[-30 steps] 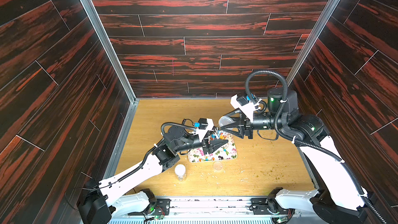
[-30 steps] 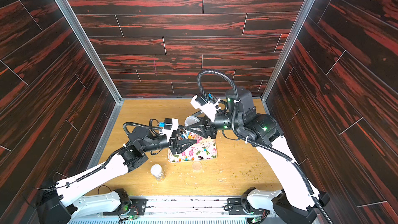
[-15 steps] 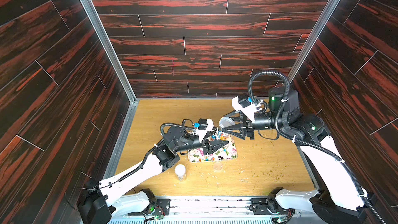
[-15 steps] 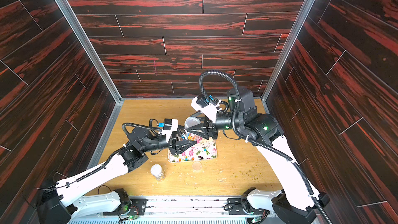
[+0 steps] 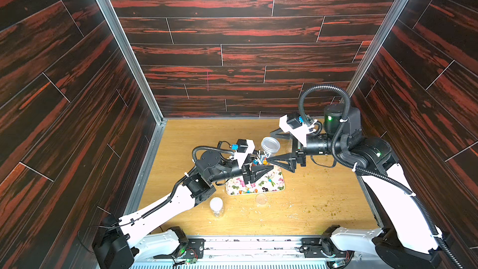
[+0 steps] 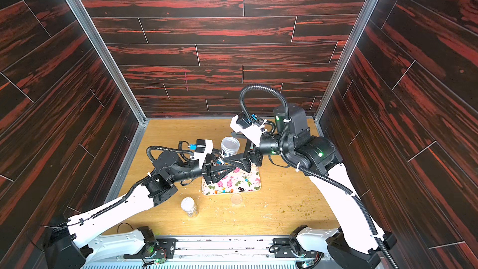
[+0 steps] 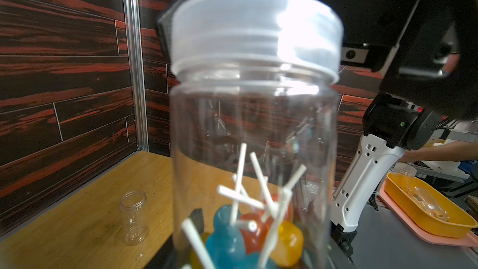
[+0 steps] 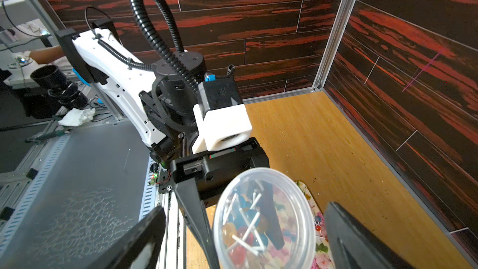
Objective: Pour the candies out of the jar
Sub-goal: Unscrew the lid from the jar.
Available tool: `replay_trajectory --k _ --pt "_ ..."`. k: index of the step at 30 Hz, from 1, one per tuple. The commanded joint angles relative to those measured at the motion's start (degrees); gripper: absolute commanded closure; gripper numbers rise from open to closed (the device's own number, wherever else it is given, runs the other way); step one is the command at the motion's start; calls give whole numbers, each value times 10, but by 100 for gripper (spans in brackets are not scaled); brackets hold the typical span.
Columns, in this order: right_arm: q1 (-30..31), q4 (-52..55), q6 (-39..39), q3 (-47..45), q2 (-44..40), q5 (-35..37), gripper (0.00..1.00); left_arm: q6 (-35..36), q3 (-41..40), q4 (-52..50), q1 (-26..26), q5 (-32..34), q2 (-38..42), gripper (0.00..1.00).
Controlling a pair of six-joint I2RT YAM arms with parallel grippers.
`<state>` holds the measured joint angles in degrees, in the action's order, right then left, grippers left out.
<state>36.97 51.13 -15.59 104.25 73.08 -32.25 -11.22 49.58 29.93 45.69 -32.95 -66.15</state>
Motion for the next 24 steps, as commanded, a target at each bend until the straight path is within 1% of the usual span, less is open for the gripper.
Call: replay_trajectory --k 1,5,6,8,10,12,14,17,18,20,24 --pt "0 3 61 20 -22 22 1 -4 -6 10 -2 5 17 44" --pt "1 32 189 60 -5 116 1 5 -2 -6 -3 7 19 44" --pt "2 47 226 77 1 149 1 9 0 -13 -3 9 21 44" --pt "6 73 288 102 12 181 2 12 -4 -14 -3 14 24 44" --pt "24 94 339 123 20 223 6 14 -6 -13 -4 15 27 44" --pt "43 106 391 128 24 272 9 20 -6 -18 -3 19 28 44" --pt "54 103 421 114 24 295 10 24 -5 -19 -3 21 26 44" --pt "91 121 434 107 38 363 10 28 -1 -23 -4 21 25 44" --pt "101 125 439 108 42 374 2 29 -1 -24 -4 21 25 44" --pt "123 120 444 107 46 398 1 31 0 -30 -4 22 24 44" --pt "142 117 453 116 61 408 1 29 -2 -28 -3 20 23 44"
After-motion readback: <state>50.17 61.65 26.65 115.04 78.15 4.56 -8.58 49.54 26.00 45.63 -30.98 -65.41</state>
